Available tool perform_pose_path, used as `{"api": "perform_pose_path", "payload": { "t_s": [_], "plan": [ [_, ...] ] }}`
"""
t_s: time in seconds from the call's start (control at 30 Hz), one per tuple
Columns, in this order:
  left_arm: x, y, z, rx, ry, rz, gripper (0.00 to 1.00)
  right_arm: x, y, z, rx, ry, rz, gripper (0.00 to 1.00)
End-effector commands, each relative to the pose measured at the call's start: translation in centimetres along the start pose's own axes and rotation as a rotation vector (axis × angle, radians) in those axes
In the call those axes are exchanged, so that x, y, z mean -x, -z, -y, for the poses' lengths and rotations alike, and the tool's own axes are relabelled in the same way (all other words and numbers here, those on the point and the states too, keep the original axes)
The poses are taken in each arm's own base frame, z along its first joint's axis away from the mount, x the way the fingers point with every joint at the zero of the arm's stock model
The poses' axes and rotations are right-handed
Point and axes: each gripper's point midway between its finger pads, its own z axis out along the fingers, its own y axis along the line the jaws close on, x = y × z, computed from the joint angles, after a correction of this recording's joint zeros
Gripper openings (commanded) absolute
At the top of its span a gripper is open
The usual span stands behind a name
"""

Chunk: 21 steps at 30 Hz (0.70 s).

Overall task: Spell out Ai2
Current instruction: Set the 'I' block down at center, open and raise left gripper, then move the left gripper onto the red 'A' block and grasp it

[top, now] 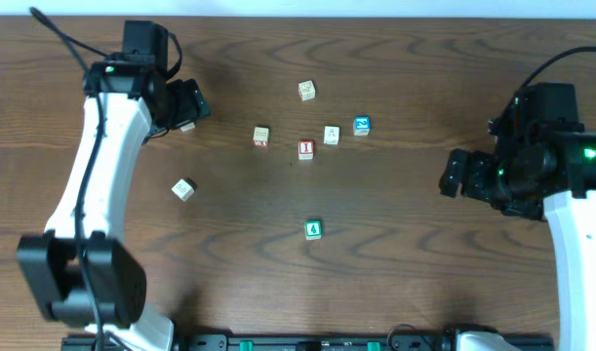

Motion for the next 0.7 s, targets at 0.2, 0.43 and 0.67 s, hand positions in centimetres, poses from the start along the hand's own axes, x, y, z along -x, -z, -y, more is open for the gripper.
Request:
{"api": "perform_pose_path", "payload": {
  "t_s": [0.2,0.43,0.67],
  "plan": [
    [0.4,-8.7,-0.6,0.101,0.059,-0.057,0.95,-0.5,-1.2,0.7,-0.026,-0.012,-0.024,0.99],
    [2.2,-11.0,-0.4,0.114,0.061,0.013,0.95,-1.8,-5.0,1.3,-0.042,-0.018,-0.087,0.99],
    [2.3,-11.8,-0.6,0.128,0.062,0.017,0.95,-2.8,-6.6,0.2,0.031,-0.050,-0.129,0.99]
  ]
}}
